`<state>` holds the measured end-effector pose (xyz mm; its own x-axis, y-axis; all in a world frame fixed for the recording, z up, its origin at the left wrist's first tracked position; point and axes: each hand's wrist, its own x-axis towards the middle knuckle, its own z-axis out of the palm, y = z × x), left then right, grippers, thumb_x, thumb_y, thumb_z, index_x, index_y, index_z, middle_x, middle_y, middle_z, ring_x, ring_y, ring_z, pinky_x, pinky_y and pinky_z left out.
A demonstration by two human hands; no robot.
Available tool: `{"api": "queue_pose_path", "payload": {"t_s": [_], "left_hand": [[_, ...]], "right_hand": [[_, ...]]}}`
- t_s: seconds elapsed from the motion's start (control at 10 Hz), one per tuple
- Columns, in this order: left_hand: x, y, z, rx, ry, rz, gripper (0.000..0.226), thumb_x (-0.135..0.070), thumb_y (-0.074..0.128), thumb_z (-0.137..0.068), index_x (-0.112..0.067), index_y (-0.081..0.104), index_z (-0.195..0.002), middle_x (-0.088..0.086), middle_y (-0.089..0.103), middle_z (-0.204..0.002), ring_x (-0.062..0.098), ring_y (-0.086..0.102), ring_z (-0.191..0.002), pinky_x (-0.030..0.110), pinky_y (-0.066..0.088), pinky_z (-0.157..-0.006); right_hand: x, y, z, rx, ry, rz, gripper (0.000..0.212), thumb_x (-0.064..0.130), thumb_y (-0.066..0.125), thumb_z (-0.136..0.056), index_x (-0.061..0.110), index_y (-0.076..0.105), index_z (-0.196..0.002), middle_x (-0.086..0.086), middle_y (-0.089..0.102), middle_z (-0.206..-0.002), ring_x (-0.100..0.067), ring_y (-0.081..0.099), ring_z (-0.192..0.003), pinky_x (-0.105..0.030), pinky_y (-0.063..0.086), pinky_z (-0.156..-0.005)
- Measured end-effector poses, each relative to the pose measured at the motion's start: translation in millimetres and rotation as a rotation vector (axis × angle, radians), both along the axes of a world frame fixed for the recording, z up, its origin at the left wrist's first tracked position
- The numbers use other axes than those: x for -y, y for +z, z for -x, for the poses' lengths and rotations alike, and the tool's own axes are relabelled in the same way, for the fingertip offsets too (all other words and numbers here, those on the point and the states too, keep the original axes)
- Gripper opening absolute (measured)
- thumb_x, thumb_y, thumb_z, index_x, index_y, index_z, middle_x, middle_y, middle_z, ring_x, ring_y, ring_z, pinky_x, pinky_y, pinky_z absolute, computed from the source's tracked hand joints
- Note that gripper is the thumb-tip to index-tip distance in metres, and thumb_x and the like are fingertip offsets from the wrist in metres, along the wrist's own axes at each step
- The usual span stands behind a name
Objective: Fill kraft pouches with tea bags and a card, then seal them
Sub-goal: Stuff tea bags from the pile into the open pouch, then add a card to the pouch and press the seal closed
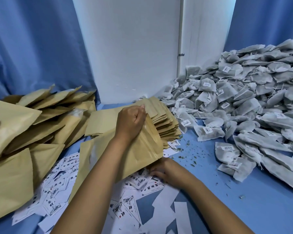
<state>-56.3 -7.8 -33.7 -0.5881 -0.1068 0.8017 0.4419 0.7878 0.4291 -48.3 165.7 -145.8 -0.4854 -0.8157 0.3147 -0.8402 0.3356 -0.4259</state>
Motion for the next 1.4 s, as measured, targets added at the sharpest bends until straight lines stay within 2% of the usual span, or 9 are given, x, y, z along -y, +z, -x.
{"api": "queue_pose_path", "payload": {"t_s": [0.3,0.6,0.7,0.8,0.9,1.0,1.2,1.3,1.4], "left_hand": [[-5,-8,-2,0.07,-0.02,0.053,0.065,-0.042,0.026,-0.092,0.002,0.051,-0.051,0.014,0.052,-0.05,0.031,0.049,-0.049,0.044,0.041,-0.053],[-50,-14,-6,0.035,-0.116,0.188,0.059,-0.035,0.031,-0.094,-0.002,0.047,-0.046,0.006,0.045,-0.046,0.02,0.043,-0.046,0.027,0.03,-0.049],[-47,-20,-9,0.073,-0.133,0.203,0.061,-0.037,0.03,-0.094,-0.002,0.052,-0.048,0.009,0.052,-0.049,0.025,0.051,-0.049,0.032,0.038,-0.051],[-38,-22,-8,0.031,-0.105,0.183,0.058,-0.035,0.031,-0.094,-0.005,0.05,-0.048,0.005,0.05,-0.049,0.02,0.048,-0.049,0.033,0.037,-0.051],[-31,-18,-6,0.026,-0.078,0.152,0.059,-0.036,0.03,-0.094,-0.005,0.051,-0.049,0.005,0.051,-0.05,0.02,0.049,-0.049,0.035,0.038,-0.052],[-37,-15,-7,-0.021,-0.116,0.159,0.055,-0.032,0.033,-0.095,-0.007,0.053,-0.05,0.004,0.053,-0.05,0.019,0.05,-0.05,0.033,0.039,-0.051],[-53,-17,-19,-0.085,-0.152,0.302,0.043,-0.026,0.043,-0.094,-0.007,0.058,-0.059,0.007,0.058,-0.058,0.023,0.054,-0.055,0.035,0.045,-0.049],[-44,2,-31,-0.118,-0.163,0.189,0.026,-0.035,0.052,-0.092,-0.013,0.062,-0.102,-0.002,0.061,-0.101,0.012,0.059,-0.076,0.03,0.049,-0.062],[-22,18,-37,-0.244,0.101,0.049,0.048,-0.044,0.061,-0.085,-0.017,0.048,-0.123,-0.003,0.043,-0.122,0.019,0.055,-0.098,0.031,0.046,-0.082]], "right_hand": [[-43,27,17,0.137,-0.627,0.73,0.021,0.0,0.063,-0.086,0.02,0.064,-0.077,0.011,0.063,-0.067,-0.001,0.058,-0.06,-0.014,0.044,-0.061],[62,63,22,0.61,-0.421,0.625,0.042,-0.005,0.019,-0.101,0.017,0.039,-0.071,0.007,0.047,-0.06,0.006,0.05,-0.054,-0.008,0.036,-0.066],[49,68,14,0.876,-0.206,1.018,0.059,-0.021,0.031,-0.093,0.014,0.047,-0.048,-0.004,0.028,-0.043,0.007,0.046,-0.042,-0.005,0.033,-0.084],[27,66,11,0.683,-0.346,0.562,0.019,-0.007,0.05,-0.092,0.004,0.061,-0.102,-0.003,0.065,-0.09,-0.002,0.058,-0.081,-0.011,0.047,-0.078],[-4,53,29,0.501,-0.499,0.814,0.019,0.015,0.055,-0.094,0.013,0.068,-0.08,0.001,0.065,-0.066,-0.007,0.053,-0.055,-0.02,0.043,-0.053],[0,59,43,0.919,-0.4,0.672,0.038,0.046,0.045,-0.096,0.014,0.066,-0.098,-0.003,0.069,-0.09,-0.015,0.064,-0.078,-0.025,0.048,-0.067],[19,91,52,1.205,-0.312,0.371,0.031,0.01,0.057,-0.085,0.018,0.059,-0.056,0.003,0.052,-0.046,-0.008,0.051,-0.042,-0.017,0.038,-0.039],[24,110,59,1.194,-0.248,0.439,0.039,0.002,0.048,-0.088,0.015,0.063,-0.054,-0.007,0.046,-0.062,-0.022,0.041,-0.056,-0.028,0.021,-0.054],[22,137,63,1.415,-0.081,0.81,0.018,0.004,0.042,-0.097,0.0,0.06,-0.098,-0.016,0.064,-0.08,-0.027,0.064,-0.068,-0.034,0.055,-0.062]]}}
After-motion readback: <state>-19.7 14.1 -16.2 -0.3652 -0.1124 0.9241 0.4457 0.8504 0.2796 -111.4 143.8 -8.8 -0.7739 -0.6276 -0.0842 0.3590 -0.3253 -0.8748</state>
